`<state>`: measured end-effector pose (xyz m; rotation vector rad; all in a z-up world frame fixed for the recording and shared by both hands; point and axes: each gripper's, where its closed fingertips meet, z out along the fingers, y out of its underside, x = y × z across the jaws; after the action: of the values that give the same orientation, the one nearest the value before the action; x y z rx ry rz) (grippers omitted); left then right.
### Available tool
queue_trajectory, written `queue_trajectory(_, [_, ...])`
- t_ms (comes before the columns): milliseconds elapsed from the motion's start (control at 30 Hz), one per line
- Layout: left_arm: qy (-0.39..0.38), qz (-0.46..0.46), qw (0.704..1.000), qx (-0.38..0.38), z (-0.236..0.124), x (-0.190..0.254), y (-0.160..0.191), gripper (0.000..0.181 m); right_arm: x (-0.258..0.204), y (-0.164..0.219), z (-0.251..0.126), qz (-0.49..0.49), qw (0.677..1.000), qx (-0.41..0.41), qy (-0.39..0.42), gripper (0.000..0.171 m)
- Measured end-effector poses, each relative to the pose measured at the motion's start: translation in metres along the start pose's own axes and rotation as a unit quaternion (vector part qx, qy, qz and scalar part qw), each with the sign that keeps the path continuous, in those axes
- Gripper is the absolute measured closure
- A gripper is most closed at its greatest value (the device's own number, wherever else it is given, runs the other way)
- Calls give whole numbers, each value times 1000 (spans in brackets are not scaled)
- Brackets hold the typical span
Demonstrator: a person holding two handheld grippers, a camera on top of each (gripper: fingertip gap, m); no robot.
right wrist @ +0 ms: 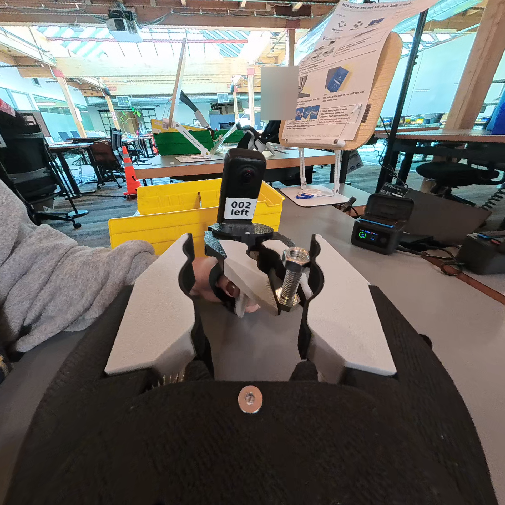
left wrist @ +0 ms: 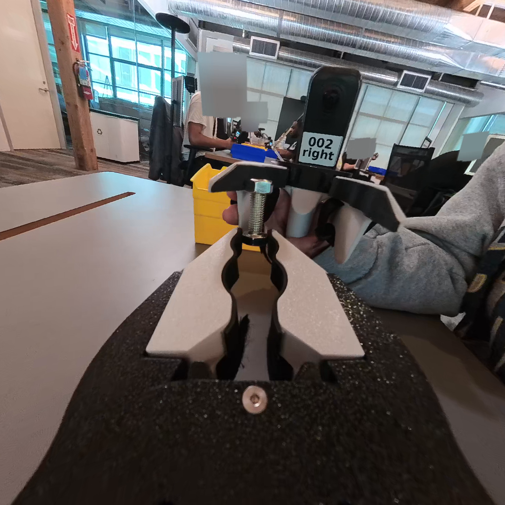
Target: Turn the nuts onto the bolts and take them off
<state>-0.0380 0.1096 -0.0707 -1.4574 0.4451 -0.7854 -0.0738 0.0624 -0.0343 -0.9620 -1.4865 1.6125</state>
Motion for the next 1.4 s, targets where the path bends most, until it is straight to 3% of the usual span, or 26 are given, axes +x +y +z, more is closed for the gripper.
queue_trajectory(400, [-22, 6, 1000, 18, -5, -7, -6, 165, 5, 0, -6, -2, 1000, 4, 11, 89])
queue_trajectory(567, [-91, -4, 995, 33, -17, -30, -11, 165, 11, 1, -11, 2, 1000, 7, 22, 94])
queue_trajectory(867, [4, 7, 1000, -16, 5, 3, 5, 165, 9, 8, 1, 11, 1000, -1, 22, 88])
queue_trajectory(1000, [-4, -6, 1000, 1, 2, -1, 1, 165, 4, 10, 4, 7, 1000, -3, 12, 88])
queue_trajectory(1200, [-81, -9, 996, 37, -18, -29, -11, 165, 13, 8, -4, 15, 1000, 4, 24, 92])
queue_trajectory(1400, [-10, -16, 1000, -5, 1, -5, 2, 165, 14, 10, 2, 9, 999, 6, 33, 83])
